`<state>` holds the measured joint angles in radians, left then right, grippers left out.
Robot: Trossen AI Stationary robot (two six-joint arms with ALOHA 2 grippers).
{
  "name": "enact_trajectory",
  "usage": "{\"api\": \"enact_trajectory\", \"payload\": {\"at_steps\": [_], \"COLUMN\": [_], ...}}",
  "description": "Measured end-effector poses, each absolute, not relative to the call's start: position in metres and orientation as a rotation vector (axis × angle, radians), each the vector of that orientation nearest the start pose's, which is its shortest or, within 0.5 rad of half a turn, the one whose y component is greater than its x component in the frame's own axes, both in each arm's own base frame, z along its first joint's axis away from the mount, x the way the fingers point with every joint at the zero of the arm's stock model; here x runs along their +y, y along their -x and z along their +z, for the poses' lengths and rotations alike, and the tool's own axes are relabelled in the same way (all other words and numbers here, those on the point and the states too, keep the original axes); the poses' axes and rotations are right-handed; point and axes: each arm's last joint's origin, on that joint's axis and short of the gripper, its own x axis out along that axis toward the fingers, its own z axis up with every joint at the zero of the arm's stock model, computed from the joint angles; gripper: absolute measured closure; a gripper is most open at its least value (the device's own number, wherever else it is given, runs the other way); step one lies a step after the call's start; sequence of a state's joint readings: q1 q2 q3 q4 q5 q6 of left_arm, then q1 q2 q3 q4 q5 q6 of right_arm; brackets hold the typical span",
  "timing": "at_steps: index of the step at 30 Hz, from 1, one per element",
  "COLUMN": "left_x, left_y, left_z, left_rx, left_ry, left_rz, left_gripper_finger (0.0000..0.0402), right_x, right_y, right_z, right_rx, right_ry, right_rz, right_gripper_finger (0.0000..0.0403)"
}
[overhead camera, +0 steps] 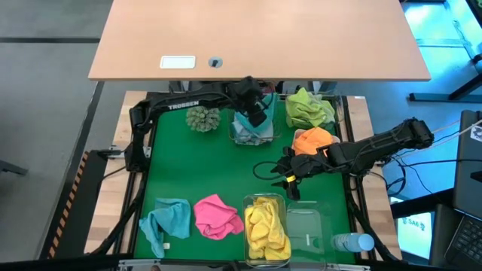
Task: Sort microfiber towel by color & place in baskets
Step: Put the blue microfiber towel into the wire basket, then put the pink microfiber towel into the bottom right transparent bin
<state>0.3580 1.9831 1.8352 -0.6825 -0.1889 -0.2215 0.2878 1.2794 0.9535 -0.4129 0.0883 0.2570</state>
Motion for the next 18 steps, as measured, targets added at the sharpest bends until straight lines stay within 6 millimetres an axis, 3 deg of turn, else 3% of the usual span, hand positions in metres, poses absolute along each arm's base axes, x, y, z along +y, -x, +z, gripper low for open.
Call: {"api": "enact_trajectory", "payload": {"at_steps": [5,10,18], "left_x": [0.154,0.139,0.073], "left_y": [-0.405,-0.395,-0.396], "left_z": [0.311,0.329,0.328], "left_rx": [0.884,0.992,1.166], "left_ry": [0.256,0.312,0.37], "left_rz": [0.492,0.373,0.086], "left_gripper_finger": [0.0221,0.021,0.0222], "right_x": [0.073,0.073,0.074], "right_y": [-0.257,-0.257,-0.257], "right_z": [0.27,0.27,0.27], "right_rx": [0.745,0.746,0.746], "right_ry": [-0.107,-0.107,-0.107], "right_rz": [0.096,0.097,0.098], "right_gripper_finger": [0.0175,0.0175,0.0175]}}
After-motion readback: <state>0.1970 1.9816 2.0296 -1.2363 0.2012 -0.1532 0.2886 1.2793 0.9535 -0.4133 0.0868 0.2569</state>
